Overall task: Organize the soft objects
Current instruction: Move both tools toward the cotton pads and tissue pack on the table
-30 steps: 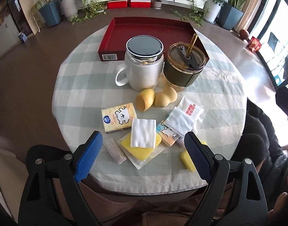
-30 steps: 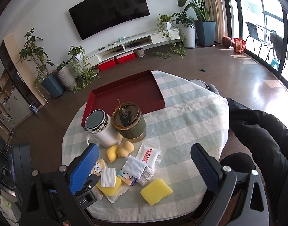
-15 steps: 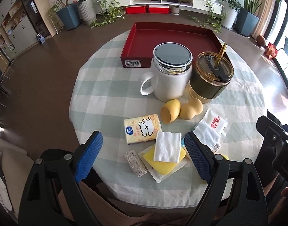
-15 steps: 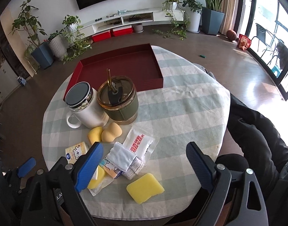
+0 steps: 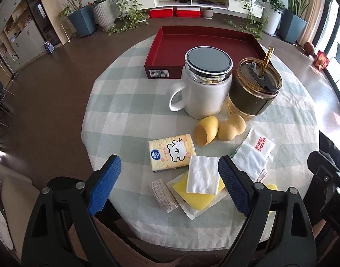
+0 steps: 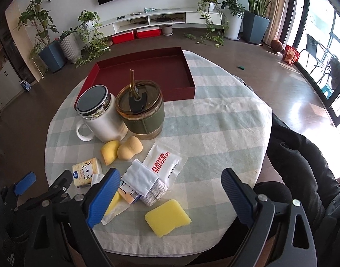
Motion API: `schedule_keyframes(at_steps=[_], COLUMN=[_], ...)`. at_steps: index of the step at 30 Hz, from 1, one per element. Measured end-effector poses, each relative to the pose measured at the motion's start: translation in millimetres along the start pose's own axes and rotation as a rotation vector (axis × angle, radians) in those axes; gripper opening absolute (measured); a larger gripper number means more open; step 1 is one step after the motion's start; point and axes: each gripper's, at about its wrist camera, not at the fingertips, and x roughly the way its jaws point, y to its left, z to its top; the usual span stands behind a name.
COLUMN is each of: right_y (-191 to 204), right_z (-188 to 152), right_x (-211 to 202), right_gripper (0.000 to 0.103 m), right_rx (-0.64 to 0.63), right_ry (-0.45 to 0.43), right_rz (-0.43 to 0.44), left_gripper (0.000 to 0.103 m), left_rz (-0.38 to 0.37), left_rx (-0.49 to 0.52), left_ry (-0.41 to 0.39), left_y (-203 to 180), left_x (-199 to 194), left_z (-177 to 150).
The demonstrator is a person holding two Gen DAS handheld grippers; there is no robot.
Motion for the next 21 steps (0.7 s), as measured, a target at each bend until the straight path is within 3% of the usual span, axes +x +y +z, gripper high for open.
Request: schedule_keyframes(at_steps=[8,21], right_y=[-2.3,1.0], right_z=[-6.9,-5.1], right_x=[5.6,9.9], right_gripper=[0.094,0.094], right_rx=[-0.005,-0.023], right_ry=[0.010,0.017], right_rz=[0.015,0.024], left_gripper=[0.089,0.089], left_rz=[0.027,0.009], left_rx=[0.025,0.025], left_ry=[-0.009,0.001], left_y=[-4.6,-1.7], left_x=[-1.6,4.2], left_z=[-4.8,-5.3])
